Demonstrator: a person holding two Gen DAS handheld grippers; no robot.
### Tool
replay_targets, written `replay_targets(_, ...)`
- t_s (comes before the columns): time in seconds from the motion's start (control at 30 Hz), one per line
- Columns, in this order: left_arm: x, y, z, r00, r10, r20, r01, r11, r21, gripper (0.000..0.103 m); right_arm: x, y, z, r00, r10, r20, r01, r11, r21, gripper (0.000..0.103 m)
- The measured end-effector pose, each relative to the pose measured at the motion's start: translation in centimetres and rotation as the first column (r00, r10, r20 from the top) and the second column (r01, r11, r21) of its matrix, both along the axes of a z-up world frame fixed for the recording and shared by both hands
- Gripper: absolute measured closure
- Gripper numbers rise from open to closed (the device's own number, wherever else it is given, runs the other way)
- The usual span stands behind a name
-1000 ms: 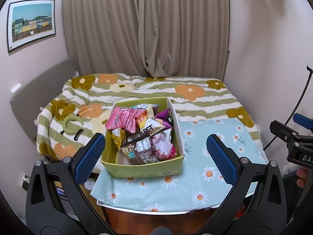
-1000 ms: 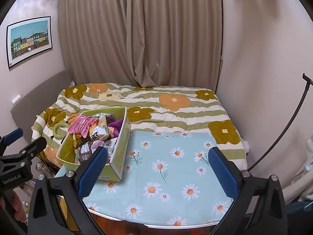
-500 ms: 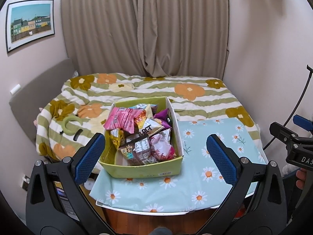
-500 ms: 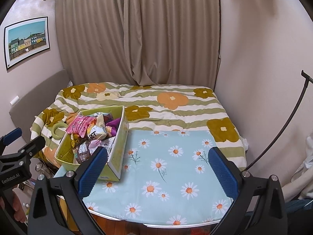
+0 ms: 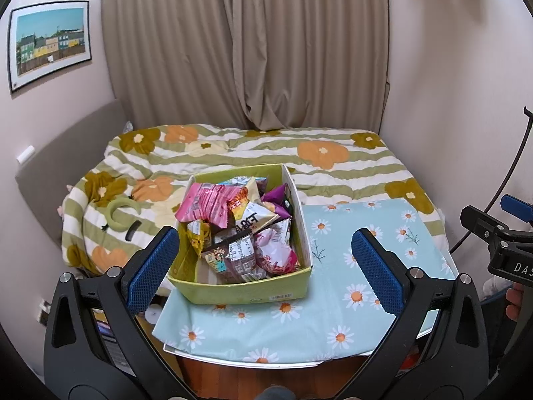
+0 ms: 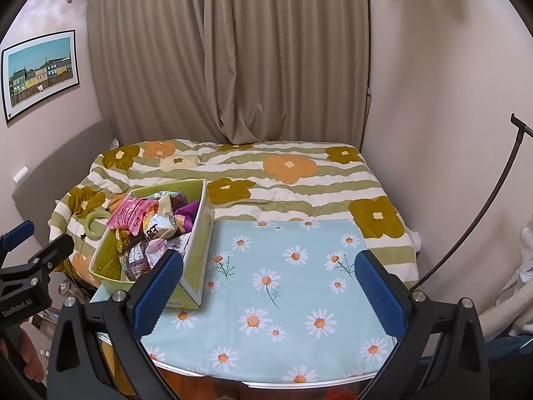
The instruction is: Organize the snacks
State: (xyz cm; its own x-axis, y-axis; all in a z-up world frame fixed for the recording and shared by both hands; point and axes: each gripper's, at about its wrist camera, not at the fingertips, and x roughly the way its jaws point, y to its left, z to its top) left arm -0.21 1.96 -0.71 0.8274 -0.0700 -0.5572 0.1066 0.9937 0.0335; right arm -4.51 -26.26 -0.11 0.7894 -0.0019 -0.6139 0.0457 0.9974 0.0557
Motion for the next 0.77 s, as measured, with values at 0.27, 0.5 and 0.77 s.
replay_targets(0.27,0.36,0.03,0.0,1.0,-0.007,0.004,0.007,1.0,0.008,0.0,0.15,-0.14,-0.35,1.0,-0.016,-0.004,0.016,1.0,0.004,0.001)
replay_targets(0.5,0.62,0.24,-0.05,1.0,0.001,0.007,-0.002,0.999,0.032,0.0,0.19,-0.29,-0.49,1.0,-0.02,-0.004,0.02,1.0,0.007,0.001)
replay_targets(0.77,0.7,0.71,-0.27,1.0,0.01,0.004,-0.01,0.999,0.034,0.0,0.19,-0.67,-0.59,1.0,-0.026,-0.004,0.026,1.0,0.006,0.001)
